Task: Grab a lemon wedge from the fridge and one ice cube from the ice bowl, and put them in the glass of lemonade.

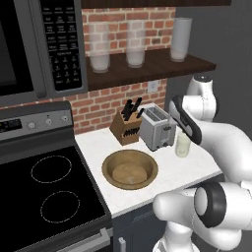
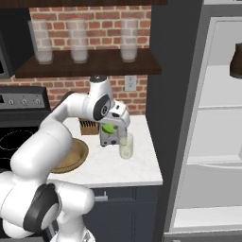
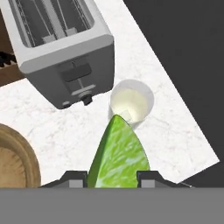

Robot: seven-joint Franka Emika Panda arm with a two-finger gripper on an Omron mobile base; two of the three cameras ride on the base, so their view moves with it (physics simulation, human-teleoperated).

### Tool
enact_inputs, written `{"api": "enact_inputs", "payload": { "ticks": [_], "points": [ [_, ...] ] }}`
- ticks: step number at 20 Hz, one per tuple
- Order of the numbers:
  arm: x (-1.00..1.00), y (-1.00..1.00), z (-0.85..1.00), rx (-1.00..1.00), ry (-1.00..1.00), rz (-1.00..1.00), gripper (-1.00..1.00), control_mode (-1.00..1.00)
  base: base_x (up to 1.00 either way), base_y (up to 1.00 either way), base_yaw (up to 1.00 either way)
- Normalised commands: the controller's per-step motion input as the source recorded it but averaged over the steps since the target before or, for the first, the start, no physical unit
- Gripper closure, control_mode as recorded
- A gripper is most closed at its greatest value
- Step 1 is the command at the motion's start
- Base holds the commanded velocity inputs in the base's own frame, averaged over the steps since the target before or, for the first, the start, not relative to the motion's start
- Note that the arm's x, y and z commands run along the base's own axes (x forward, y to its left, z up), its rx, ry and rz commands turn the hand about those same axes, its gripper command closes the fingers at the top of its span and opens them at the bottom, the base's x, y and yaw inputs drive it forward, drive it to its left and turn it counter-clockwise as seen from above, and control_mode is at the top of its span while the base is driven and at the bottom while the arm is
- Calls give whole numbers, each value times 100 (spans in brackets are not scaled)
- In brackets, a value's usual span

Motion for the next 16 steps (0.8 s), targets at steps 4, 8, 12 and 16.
{"api": "enact_inputs", "payload": {
  "ticks": [4, 8, 12, 16],
  "points": [
    [5, -15, -12, 0, 0, 0, 100, -100, 0, 0, 0],
    [12, -10, -3, 0, -1, 0, 100, -100, 0, 0, 0],
    [14, 0, 0, 0, -2, 0, 100, -100, 0, 0, 0],
    [11, 0, 0, 0, -2, 0, 100, -100, 0, 0, 0]
  ]
}}
